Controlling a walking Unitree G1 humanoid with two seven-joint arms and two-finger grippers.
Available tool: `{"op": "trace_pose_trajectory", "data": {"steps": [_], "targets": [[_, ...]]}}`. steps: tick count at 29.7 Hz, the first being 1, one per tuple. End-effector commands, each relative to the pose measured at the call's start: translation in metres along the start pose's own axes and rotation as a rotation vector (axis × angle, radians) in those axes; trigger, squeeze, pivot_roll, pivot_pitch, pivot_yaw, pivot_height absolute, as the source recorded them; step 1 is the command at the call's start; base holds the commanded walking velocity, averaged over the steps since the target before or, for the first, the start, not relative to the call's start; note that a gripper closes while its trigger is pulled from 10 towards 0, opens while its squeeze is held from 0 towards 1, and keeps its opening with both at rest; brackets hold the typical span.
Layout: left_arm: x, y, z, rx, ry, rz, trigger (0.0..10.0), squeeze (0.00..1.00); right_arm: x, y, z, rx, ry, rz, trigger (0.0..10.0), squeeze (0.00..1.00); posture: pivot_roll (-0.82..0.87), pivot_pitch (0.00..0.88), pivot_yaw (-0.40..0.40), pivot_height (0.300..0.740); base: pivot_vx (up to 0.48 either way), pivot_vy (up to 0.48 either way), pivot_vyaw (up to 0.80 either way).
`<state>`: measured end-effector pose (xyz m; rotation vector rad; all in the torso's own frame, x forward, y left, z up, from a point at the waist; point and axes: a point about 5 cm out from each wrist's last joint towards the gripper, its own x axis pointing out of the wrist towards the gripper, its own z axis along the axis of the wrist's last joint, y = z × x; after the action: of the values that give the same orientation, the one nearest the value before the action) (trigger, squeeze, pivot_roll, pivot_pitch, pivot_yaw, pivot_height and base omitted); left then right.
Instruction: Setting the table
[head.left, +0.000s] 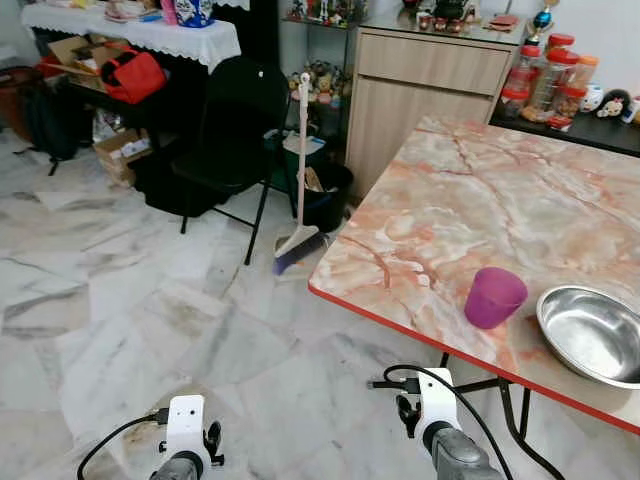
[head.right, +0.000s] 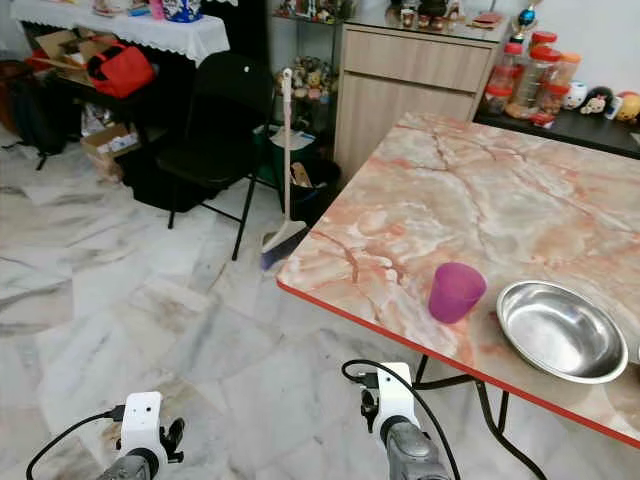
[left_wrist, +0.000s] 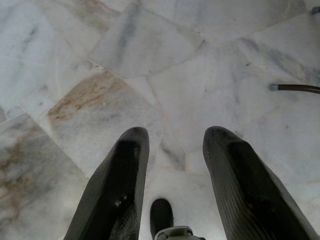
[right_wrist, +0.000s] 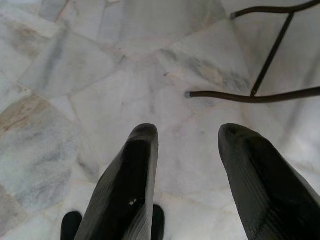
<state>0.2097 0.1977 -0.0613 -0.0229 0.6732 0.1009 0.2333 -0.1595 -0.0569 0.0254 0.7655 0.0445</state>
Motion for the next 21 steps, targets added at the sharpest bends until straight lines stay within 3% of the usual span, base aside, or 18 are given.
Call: {"op": "trace_pose_trajectory", "data": {"steps": [1, 12, 16, 21], "targets": [[-0.0003, -0.0001, -0.002, -0.024, 0.011, 0.007, 10.0, 0.0, 0.0, -0.0017, 0.0003, -0.004, 0.004, -0.007, 10.0, 0.0, 0.15, 0.0, -0.057, 0.74, 0.0, 0.0, -0.58], [-0.0018, -0.0025, -0.0079, -0.045, 0.038, 0.011, 10.0, 0.0, 0.0003, -0.0021, 0.0014, -0.015, 0.005, -0.003, 10.0, 0.0, 0.15, 0.0, -0.066, 0.74, 0.0, 0.0, -0.57], [-0.002, -0.0031, -0.0067, -0.052, 0.02, 0.005, 10.0, 0.0, 0.0003, -0.0022, 0.0014, -0.015, 0.005, -0.002, 10.0, 0.0, 0.15, 0.0, -0.066, 0.74, -0.464, 0.0, -0.56], [-0.0022, -0.0014, -0.008, -0.039, 0.032, 0.014, 10.0, 0.0, -0.0001, -0.0022, -0.0001, -0.015, 0.01, -0.002, 10.0, 0.0, 0.15, 0.0, -0.064, 0.74, 0.0, 0.0, -0.55]]}}
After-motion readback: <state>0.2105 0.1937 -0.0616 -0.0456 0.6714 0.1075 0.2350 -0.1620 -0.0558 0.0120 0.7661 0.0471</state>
